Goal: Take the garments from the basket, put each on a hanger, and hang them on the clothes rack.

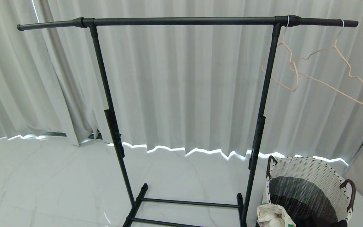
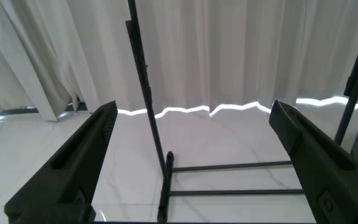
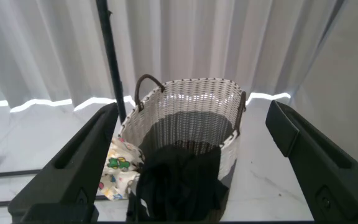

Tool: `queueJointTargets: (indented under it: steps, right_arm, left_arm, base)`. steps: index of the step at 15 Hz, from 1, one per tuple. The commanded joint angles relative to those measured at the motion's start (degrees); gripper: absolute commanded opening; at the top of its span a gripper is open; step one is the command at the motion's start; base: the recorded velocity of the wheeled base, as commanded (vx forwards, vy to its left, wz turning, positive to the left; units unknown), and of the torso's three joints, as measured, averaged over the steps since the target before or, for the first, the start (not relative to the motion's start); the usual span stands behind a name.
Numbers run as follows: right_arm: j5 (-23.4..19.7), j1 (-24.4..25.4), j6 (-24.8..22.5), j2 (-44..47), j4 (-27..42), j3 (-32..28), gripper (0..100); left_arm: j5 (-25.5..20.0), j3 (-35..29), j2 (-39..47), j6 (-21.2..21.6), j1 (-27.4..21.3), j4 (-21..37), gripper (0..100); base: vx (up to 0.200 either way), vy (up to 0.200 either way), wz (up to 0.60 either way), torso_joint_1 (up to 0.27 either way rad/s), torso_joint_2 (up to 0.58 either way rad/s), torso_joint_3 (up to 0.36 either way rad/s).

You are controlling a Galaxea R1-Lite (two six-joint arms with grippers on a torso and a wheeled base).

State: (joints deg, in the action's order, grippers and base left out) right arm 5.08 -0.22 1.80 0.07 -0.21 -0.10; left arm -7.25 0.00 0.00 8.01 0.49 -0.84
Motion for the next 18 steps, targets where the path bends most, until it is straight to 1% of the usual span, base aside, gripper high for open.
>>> queueJointTargets:
  steps: [1,8,10,14,15,17,18]
  right_arm:
    - [0.01,0.04,0.04,0.01,-0.06,0.01,100]
    - [0.01,0.04,0.04,0.01,-0.06,0.01,100]
    - [-0.07,0.04,-0.66,0.10,-0.06,0.01,100]
    - [-0.43,0.48,-4.62,1.42,0.03,0.01,100]
    - [-0.43,0.48,-4.62,1.16,0.03,0.01,100]
    - [-0.34,0.40,-2.68,0.28,-0.14,0.01,100]
    - [-0.43,0.40,-2.95,0.28,-0.32,0.10,100]
  left_arm:
    - [-0.04,0.00,0.00,-0.01,0.04,-0.04,100]
    - [0.05,0.00,0.00,-0.01,0.04,-0.04,100]
    - [0.05,0.00,0.00,-0.45,0.04,-0.04,100]
    - [0.05,0.00,0.00,-0.36,0.04,-0.04,100]
    - [0.05,0.00,0.00,-0.36,0.04,-0.04,100]
    - [0.05,0.00,0.00,-0.36,0.04,-0.04,100]
    - [0.05,0.00,0.00,-0.36,0.04,-0.04,100]
  base:
    - [0.000,0.000,0.00,0.000,0.00,0.000]
    - [0.000,0.000,0.00,0.000,0.00,0.000]
    - [0.000,0.000,0.00,0.000,0.00,0.000]
    - [0.000,0.000,0.00,0.000,0.00,0.000]
    - [0.000,0.000,0.00,0.000,0.00,0.000]
    - [0.000,0.000,0.00,0.000,0.00,0.000]
    - [0.000,0.000,0.00,0.000,0.00,0.000]
